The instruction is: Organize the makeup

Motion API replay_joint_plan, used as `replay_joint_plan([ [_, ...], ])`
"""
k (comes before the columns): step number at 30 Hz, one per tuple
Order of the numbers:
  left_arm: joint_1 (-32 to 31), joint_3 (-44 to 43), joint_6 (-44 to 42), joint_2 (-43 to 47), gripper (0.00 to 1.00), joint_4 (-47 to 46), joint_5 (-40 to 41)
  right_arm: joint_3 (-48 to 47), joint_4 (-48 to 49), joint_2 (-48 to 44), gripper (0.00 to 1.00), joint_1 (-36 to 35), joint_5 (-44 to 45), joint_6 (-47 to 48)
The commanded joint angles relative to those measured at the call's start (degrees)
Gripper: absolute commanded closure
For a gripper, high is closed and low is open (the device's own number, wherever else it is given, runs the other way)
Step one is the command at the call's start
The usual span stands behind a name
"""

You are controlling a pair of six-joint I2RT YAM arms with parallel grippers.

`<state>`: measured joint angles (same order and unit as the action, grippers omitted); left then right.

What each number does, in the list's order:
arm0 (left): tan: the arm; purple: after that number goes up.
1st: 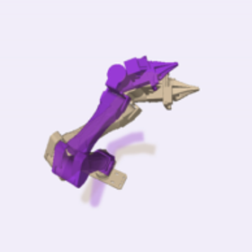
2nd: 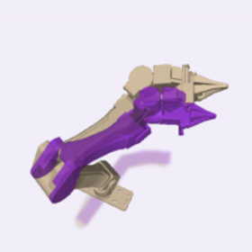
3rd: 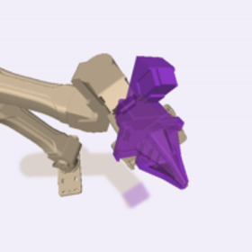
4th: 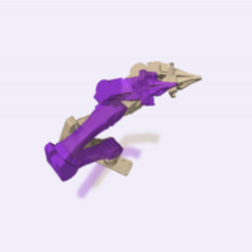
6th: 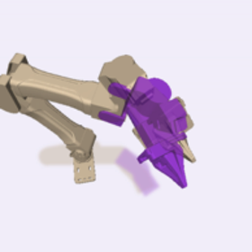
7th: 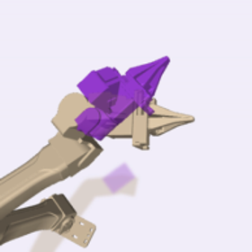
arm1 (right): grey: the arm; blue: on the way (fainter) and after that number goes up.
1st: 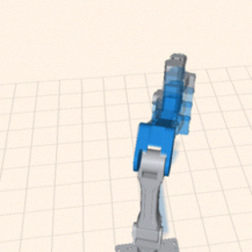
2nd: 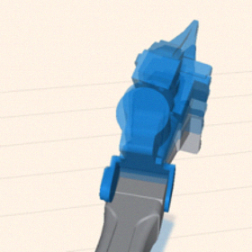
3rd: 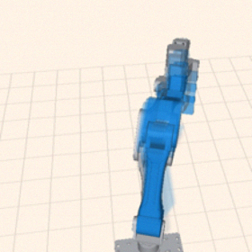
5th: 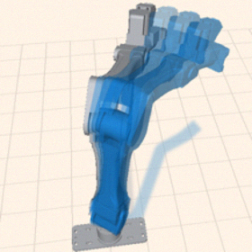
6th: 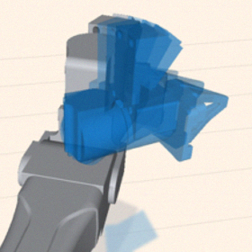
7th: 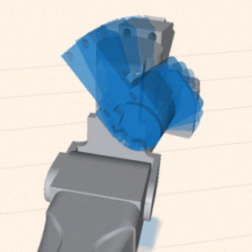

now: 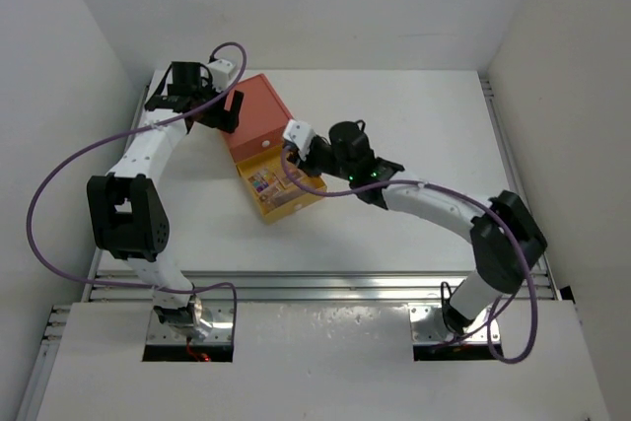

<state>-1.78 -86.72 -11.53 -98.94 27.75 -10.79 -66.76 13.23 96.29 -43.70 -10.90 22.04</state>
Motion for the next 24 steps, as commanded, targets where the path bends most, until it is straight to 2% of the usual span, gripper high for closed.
replay_joint_plan([
  [1,0.6,-0.5,0.5,0.7,0.11,-0.9,-1.0,10.0,5.7,-3.0,0.77,-1.6,-0.3,-17.1],
  [2,0.6,-0.5,0.5,0.7,0.11,-0.9,-1.0,13.1,6.1,-3.4,0.84,-1.8,0.6,-23.9],
  [4,0.6,-0.5,-0.1,0.7,0.11,-0.9,-1.0,16.7,7.9,-3.8,0.98,-2.4,2.2,-27.7],
  [5,0.6,-0.5,-0.1,0.7,0.11,-0.9,-0.5,18.2,8.4,-3.7,1.00,-2.6,3.7,-32.0],
  [8,0.6,0.1,-0.1,0.7,0.11,-0.9,-0.5,20.0,10.1,-1.6,1.00,-3.7,7.7,-35.0],
  [14,0.6,1.1,-0.6,0.7,0.11,-0.9,-0.5,16.4,10.9,5.9,1.00,-4.2,14.0,-41.0],
  [20,0.6,1.6,-0.6,0.7,0.11,-0.9,0.1,7.5,16.9,16.0,1.00,-4.2,18.9,-41.3],
  [24,0.6,1.6,-0.6,0.7,0.11,-0.9,0.1,1.9,18.7,19.3,1.00,-4.0,20.3,-39.9],
])
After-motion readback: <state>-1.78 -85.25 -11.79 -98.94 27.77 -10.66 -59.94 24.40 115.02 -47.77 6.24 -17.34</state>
